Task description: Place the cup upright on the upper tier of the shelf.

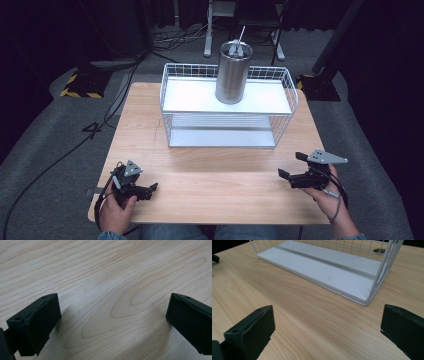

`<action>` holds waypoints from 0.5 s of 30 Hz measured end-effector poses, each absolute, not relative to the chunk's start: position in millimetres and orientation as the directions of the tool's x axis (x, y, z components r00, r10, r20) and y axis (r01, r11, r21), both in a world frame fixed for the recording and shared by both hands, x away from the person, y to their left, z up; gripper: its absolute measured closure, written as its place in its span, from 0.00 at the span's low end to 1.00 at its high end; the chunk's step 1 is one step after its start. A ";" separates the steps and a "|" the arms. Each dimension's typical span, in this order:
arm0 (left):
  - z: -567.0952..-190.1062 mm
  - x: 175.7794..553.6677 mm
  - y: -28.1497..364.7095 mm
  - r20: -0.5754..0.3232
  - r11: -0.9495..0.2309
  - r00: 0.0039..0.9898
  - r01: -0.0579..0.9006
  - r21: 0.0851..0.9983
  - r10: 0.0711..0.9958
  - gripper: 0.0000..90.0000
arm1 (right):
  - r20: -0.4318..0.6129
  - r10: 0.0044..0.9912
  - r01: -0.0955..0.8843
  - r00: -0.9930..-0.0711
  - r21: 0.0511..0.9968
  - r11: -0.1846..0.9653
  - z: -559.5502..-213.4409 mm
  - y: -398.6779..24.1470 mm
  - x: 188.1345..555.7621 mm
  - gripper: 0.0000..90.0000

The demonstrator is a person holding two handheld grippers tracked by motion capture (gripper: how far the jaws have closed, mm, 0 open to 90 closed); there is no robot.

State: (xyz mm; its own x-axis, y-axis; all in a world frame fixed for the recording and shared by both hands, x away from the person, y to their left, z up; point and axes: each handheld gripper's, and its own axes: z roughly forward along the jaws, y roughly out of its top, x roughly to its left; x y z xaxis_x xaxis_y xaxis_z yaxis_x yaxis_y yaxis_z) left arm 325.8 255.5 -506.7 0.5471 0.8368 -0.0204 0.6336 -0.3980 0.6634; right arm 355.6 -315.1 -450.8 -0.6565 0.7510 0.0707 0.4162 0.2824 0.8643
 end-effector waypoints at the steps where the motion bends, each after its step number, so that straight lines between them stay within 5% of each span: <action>1: -506.8 325.6 255.2 -0.025 -0.393 0.544 0.636 0.664 0.838 0.00 | 0.082 0.753 0.428 -0.653 0.860 0.277 -457.5 -316.6 355.1 0.00; 15: -506.7 325.8 255.4 -0.021 -0.397 0.547 0.634 0.664 0.837 0.00 | 0.143 0.764 0.479 -0.630 0.845 0.237 -492.6 -330.2 348.9 0.00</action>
